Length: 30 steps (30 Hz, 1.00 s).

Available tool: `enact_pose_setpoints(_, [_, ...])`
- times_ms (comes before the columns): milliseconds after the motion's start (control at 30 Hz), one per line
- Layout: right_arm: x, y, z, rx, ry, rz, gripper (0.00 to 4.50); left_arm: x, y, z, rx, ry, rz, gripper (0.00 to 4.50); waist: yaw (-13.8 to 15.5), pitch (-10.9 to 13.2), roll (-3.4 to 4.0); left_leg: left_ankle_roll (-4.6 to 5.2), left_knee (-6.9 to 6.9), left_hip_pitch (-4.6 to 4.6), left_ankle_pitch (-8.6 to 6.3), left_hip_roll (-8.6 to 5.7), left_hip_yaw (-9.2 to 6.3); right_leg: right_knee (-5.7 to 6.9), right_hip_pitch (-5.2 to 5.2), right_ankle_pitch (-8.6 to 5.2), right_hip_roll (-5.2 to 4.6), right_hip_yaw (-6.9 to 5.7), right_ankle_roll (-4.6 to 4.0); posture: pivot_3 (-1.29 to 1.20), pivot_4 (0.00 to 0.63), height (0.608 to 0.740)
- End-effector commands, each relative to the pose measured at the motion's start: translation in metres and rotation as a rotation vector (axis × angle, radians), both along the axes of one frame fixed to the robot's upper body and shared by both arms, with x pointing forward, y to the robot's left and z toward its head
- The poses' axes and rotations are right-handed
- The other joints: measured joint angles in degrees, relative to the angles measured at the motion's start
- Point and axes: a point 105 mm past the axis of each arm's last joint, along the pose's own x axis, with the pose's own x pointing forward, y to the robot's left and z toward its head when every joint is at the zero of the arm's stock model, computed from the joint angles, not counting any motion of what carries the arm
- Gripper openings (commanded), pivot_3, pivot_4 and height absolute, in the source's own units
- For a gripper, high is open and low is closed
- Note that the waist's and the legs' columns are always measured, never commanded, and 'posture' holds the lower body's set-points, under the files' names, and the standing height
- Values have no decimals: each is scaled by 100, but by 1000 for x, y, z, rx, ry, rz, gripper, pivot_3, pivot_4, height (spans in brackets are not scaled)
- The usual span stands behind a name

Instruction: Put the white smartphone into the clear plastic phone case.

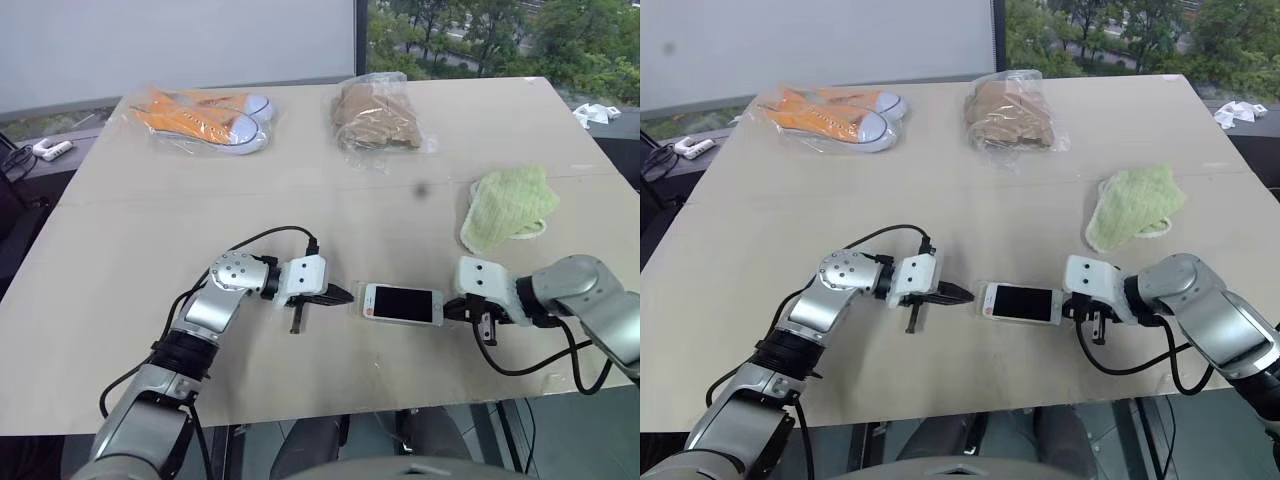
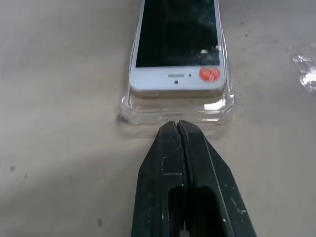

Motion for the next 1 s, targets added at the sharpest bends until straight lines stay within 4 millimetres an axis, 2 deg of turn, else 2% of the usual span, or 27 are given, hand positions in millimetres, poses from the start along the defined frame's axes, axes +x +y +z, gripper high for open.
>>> enact_pose_setpoints(33, [0, 12, 9, 20, -42, 46, 50, -1, -11, 12, -25, -41, -36, 0, -2, 0, 0, 0, 0, 0, 0, 0, 0, 0, 0, 0, 0, 0, 0, 0, 150, 740])
enact_pose_setpoints(800, [1, 55, 4, 88, -26, 103, 50, -6, -22, 12, -49, -29, -57, 0, -24, -1, -3, 0, 4, 16, 0, 1, 10, 26, 1, 0, 2, 13, 0, 0, 150, 740])
enact_pose_setpoints(1000, [5, 50, 2, 82, -28, 71, 50, -7, -23, 11, -51, -27, -58, 0, -11, -1, -3, 0, 4, 15, 0, 0, 9, 24, 0, 0, 2, 12, 0, 0, 150, 740])
